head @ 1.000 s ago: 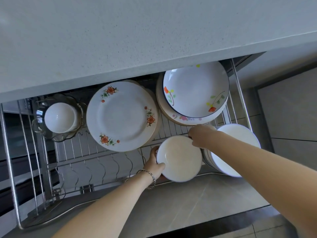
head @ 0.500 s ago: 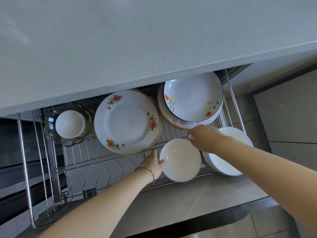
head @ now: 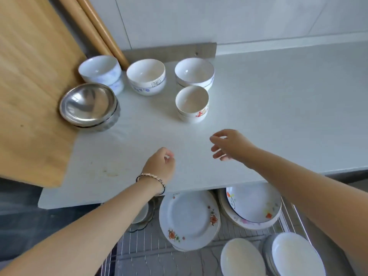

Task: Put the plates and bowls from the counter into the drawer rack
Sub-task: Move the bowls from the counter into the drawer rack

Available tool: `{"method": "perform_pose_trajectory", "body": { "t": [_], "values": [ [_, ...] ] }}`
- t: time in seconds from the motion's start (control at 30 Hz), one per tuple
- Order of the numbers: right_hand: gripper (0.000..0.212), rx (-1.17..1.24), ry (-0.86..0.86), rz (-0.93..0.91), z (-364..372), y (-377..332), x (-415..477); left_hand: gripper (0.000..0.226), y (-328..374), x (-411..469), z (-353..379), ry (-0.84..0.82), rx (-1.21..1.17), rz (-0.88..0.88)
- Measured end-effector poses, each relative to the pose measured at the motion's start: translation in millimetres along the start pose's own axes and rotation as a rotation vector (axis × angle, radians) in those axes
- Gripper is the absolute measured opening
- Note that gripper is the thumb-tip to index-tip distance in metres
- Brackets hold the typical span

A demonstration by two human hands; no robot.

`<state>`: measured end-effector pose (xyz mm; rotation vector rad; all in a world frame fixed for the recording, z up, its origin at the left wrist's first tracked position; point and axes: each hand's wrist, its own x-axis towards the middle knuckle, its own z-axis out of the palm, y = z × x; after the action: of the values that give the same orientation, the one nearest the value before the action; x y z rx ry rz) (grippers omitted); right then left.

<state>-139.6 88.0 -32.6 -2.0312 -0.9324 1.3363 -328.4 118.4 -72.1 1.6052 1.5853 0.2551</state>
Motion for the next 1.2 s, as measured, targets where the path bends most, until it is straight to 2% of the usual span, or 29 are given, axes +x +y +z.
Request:
{"method": "perform_pose_trajectory", "body": {
  "t": [0.1, 0.23, 0.3, 0.5, 0.6, 0.67, 0.8, 0.93, 1.07, 1.2],
  "values": [
    [0.049, 0.259, 0.010, 0.144, 12.5, -38.4, 38.9, 0.020, -4.1, 19.9, -33.7, 0.034, -0.034, -0.063],
    [0.049, 0.521, 0.062, 0.253, 31.3, -59.5, 85.5, 0.016, -20.2, 34.2, -64.3, 0.036, -0.032, -0.089],
    [0.053, 0.605, 0.063, 0.261, 41.5, -58.3, 101.5, 0.017, -29.6, 39.9, -72.8, 0.031, -0.039, -0.100],
    [0.048, 0.827, 0.139, 0.154, 59.2, -54.5, 108.4, 0.019, -49.2, 49.1, -73.6, 0.006, -0.107, -0.117],
    [0.045, 0.729, 0.149, 0.190, 59.2, -48.5, 91.6, 0.019, -43.6, 46.6, -64.5, -0.052, -0.228, -0.140],
    [0.032, 0.648, 0.088, 0.229, 56.8, -39.2, 74.4, 0.016, -34.1, 42.5, -57.3, -0.120, -0.353, -0.160],
    [0.021, 0.563, -0.056, 0.301, 49.9, -11.8, 27.8, 0.022, -6.5, 15.9, -43.3, -0.361, -0.588, -0.249],
    [0.022, 0.483, -0.214, 0.319, 44.6, 22.1, -32.1, 0.023, -5.5, -27.5, -25.1, -0.514, -0.528, -0.263],
    [0.035, 0.276, -0.335, 0.287, 38.9, 58.7, -93.5, 0.039, -29.2, -83.3, -4.2, -0.571, -0.518, -0.301],
    [0.038, 0.061, -0.382, 0.313, 45.8, 103.7, -118.0, 0.043, -60.1, -117.6, 29.2, -0.614, -0.480, -0.375]
  ]
}}
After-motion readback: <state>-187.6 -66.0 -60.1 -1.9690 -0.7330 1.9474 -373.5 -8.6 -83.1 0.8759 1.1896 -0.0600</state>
